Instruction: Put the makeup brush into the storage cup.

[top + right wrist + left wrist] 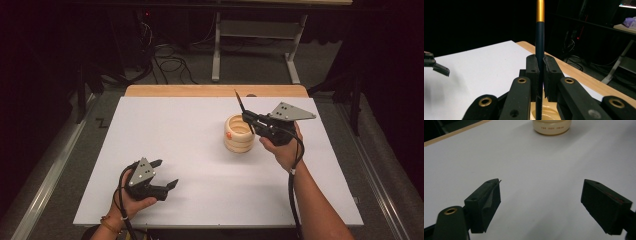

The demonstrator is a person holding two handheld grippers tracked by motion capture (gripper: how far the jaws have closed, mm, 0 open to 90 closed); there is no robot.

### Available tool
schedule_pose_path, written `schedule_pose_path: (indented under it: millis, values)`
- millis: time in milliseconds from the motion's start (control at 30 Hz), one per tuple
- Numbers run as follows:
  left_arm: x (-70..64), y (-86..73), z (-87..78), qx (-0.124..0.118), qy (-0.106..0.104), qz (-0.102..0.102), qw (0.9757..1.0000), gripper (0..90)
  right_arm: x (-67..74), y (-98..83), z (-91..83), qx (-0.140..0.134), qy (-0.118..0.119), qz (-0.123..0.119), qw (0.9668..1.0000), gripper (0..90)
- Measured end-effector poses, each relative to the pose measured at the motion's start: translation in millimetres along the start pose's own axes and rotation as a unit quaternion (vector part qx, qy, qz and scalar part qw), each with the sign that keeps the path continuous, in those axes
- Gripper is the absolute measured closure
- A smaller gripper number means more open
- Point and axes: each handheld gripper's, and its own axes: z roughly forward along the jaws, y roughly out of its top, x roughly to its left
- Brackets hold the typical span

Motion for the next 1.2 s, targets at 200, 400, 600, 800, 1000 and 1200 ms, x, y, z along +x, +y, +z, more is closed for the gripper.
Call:
schedule_pose_path:
  millis: [200, 400, 600, 800, 1000, 1200]
  values:
    - [1.1, 0.5, 0.7, -0.002, -0.002, -0.004, 1.0, 17.1, -1.5, 3.5, 7.1, -0.006, 0.001, 0.007, 1.0, 85.2]
    - [3.3, -0.8, -0.5, -0.004, -0.001, -0.013, 0.9999, 17.4, -3.6, 5.3, 16.0, -0.006, 0.0, 0.014, 0.9999, 85.2]
    - [4.1, -1.9, -0.8, -0.004, -0.002, -0.016, 0.9999, 17.5, -5.9, 7.6, 20.3, -0.01, -0.004, 0.021, 0.9997, 85.2]
    - [3.9, -2.2, -0.1, 0.001, -0.003, -0.015, 0.9999, 17.6, -8.5, 8.3, 23.1, -0.011, -0.008, 0.027, 0.9995, 85.2]
    - [4.2, -2.6, -1.2, 0.0, 0.001, -0.015, 0.9999, 17.7, -12.0, 5.9, 28.6, -0.011, -0.008, 0.037, 0.9992, 85.2]
    - [3.7, -2.6, 0.0, 0.002, 0.0, -0.013, 0.9999, 17.9, -13.1, 2.2, 36.1, -0.007, -0.004, 0.036, 0.9993, 85.1]
